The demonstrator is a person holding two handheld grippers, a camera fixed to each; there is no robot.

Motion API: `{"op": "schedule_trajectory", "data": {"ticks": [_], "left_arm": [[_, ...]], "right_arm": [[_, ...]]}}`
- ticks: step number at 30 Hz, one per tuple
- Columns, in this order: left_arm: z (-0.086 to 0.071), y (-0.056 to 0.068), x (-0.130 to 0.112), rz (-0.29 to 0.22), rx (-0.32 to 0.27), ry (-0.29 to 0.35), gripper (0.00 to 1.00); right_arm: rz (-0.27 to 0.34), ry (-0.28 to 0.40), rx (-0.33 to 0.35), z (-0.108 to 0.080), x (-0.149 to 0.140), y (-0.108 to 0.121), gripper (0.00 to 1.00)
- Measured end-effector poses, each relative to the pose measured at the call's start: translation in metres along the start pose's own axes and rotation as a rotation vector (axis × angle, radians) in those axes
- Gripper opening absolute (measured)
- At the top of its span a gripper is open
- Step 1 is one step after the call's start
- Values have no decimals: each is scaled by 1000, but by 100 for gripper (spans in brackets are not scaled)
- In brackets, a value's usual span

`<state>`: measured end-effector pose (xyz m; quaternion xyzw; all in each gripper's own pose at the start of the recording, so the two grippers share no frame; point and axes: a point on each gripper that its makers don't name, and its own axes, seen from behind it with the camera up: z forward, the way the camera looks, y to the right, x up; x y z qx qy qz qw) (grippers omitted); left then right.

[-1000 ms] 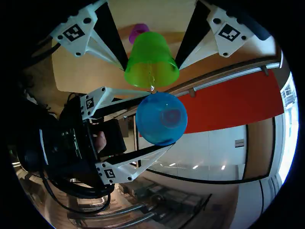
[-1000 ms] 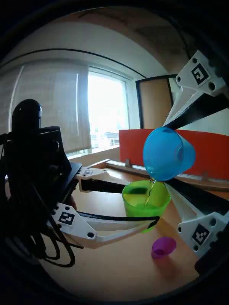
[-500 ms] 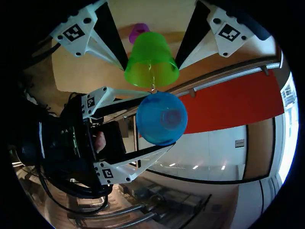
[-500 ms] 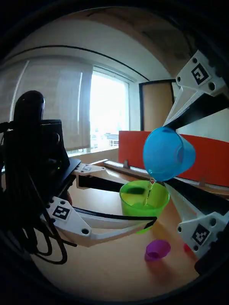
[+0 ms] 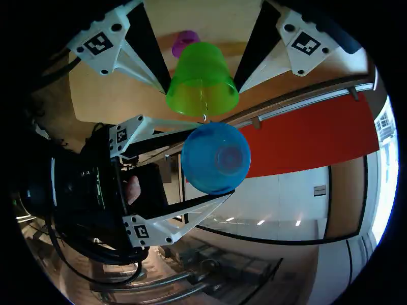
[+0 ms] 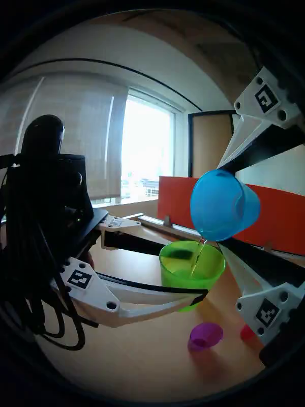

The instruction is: Pour water

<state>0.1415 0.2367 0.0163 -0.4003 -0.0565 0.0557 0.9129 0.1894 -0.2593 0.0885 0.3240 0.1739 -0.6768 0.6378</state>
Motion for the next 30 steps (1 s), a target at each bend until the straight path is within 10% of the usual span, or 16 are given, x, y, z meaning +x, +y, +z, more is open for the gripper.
{"op": "schedule_trajectory", "data": {"ticks": [30], "left_arm": [[1,-2,1,0,5,5,85]], "right_arm": [[-55,-2,-5,-3,6,1,91]]}}
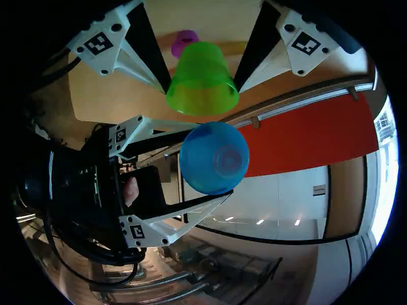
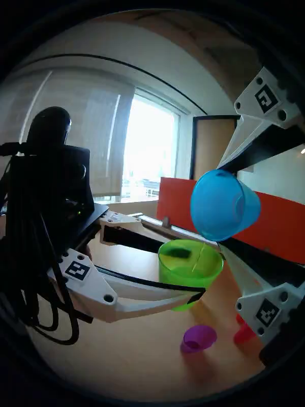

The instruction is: Pour water

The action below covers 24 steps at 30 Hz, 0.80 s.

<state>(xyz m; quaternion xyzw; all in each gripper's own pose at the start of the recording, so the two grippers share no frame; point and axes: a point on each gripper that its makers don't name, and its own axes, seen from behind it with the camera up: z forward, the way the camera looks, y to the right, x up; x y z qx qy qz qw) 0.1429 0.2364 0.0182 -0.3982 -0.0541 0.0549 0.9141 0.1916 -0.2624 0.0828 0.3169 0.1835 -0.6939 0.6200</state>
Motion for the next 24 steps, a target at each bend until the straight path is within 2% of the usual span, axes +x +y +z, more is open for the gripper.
{"op": "schedule_trajectory", "data": {"ticks": [8,12,18,24], "left_arm": [[-2,0,0,0,-1,1,85],[-3,0,0,0,0,-1,85],[-4,-1,-3,-1,1,-4,85],[-4,-3,-7,1,6,-16,85]], "right_arm": [[9,2,-1,0,0,1,91],[42,6,-4,0,-1,0,91],[168,9,-7,-1,-8,-5,91],[360,-4,-6,-4,-20,-15,91]]}}
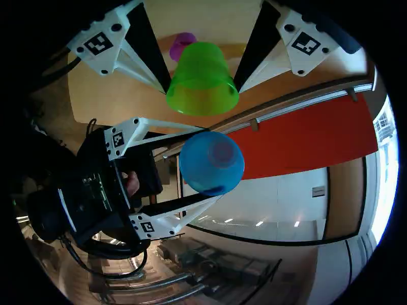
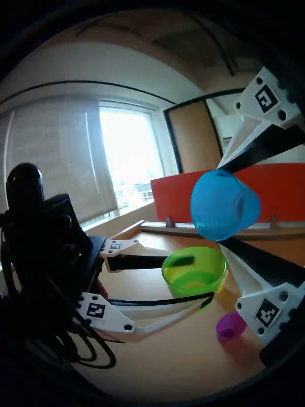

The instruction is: Pour water

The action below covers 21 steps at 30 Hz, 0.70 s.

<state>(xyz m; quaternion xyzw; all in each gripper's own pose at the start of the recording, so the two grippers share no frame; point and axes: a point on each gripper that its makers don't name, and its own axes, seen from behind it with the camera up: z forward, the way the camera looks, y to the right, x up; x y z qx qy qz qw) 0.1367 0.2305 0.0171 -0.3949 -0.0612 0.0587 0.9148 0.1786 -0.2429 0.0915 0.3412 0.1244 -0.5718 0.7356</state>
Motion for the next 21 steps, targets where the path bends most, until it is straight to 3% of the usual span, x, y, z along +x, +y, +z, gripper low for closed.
{"op": "schedule_trajectory", "data": {"ticks": [9,21], "left_arm": [[1,0,-3,-7,-1,-11,85],[1,-5,-8,-6,9,-24,85]], "right_arm": [[335,3,-9,-5,-12,-12,91],[704,11,-4,-10,-23,-21,91]]}}
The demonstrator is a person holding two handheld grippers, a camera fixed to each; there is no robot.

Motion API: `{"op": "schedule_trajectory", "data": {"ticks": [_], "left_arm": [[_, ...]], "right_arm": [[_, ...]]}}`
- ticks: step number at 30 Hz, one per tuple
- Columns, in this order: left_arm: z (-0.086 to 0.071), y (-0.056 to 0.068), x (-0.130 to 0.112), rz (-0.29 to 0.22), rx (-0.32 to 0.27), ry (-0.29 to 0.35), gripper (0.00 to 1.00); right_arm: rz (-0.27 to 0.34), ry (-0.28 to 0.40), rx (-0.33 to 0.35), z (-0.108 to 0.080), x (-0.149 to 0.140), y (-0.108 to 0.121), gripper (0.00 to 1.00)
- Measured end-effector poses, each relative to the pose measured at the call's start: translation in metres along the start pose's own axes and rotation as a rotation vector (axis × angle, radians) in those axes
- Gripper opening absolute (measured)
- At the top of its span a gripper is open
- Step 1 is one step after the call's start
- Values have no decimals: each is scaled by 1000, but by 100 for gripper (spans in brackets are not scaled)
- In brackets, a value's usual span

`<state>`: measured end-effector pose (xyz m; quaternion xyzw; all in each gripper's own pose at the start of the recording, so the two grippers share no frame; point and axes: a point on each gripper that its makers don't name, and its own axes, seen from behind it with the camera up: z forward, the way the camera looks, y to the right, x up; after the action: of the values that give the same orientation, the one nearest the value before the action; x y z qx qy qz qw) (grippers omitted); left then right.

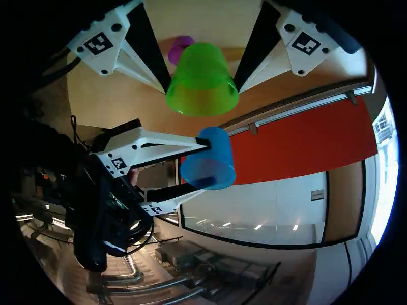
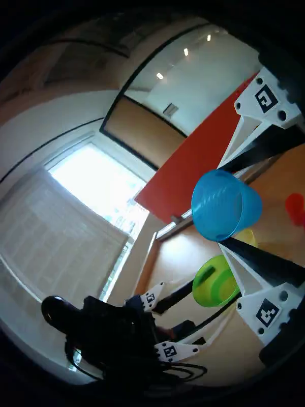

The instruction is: Pour water

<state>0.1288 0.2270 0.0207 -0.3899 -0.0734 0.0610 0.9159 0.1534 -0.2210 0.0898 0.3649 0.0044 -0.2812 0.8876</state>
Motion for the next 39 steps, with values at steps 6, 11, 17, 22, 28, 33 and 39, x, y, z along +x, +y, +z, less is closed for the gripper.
{"op": "schedule_trajectory", "data": {"ticks": [6,11,17,22,28,33,39], "left_arm": [[-1,0,1,5,2,-1,85],[-1,0,2,6,3,-2,85],[-2,-2,1,8,6,-3,85],[-3,-5,0,6,11,-4,85],[-3,-10,0,3,21,-4,85],[-4,-13,0,-2,27,-3,85],[-5,-14,3,-2,30,3,85]], "right_arm": [[207,-5,31,-1,-3,-5,91],[343,-1,55,-1,-6,-10,92],[436,-3,84,-1,-9,-18,91],[461,0,90,-2,-11,-21,91],[462,26,80,-4,-9,-20,91],[448,59,66,-7,-9,-20,91],[425,105,33,-11,-6,-20,91]]}}
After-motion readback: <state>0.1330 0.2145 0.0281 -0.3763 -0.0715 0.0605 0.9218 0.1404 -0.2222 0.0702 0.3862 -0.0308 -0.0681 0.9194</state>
